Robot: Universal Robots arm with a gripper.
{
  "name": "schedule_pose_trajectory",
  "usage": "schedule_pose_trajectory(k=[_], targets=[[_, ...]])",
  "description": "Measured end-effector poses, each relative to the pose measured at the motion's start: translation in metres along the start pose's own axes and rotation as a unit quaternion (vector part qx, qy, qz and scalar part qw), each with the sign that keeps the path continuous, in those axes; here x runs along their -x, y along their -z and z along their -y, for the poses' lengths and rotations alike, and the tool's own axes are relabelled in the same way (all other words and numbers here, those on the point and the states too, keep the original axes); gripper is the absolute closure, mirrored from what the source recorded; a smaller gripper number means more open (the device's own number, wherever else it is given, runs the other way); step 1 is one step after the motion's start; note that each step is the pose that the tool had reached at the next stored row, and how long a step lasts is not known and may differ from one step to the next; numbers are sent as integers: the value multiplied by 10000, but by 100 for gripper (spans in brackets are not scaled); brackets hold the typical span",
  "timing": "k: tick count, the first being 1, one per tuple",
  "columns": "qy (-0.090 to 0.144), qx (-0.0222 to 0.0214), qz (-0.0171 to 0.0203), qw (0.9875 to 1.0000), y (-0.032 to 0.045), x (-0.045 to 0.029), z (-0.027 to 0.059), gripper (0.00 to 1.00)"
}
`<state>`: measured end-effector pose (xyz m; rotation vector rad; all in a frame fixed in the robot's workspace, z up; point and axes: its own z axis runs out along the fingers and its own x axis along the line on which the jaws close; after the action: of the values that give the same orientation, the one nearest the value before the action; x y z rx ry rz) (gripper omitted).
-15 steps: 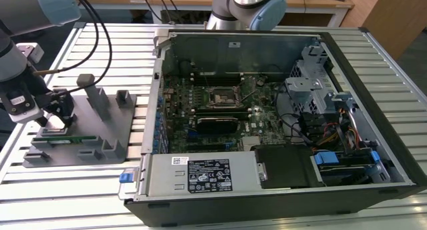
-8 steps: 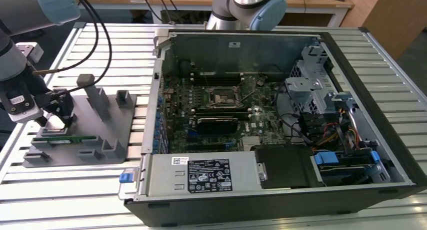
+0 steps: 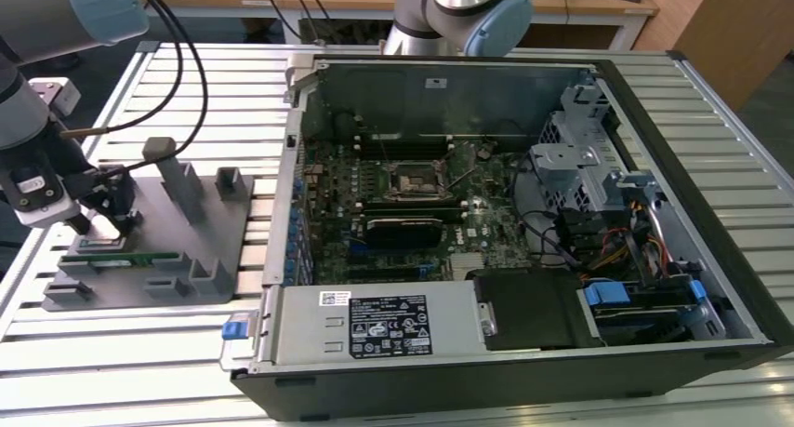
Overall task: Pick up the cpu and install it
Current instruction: 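Pick up the cpu and move it towards the insertion slot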
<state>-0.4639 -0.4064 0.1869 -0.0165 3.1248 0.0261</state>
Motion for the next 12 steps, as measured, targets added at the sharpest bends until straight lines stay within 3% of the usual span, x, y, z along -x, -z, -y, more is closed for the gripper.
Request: schedule_pose_trajectory(k=[2, 8, 12], targets=[[0, 0, 0, 10000, 0, 0, 0, 47], [0, 0, 0, 10000, 86, 1, -1, 47], [0, 1, 1, 10000, 91, 2, -2, 47]])
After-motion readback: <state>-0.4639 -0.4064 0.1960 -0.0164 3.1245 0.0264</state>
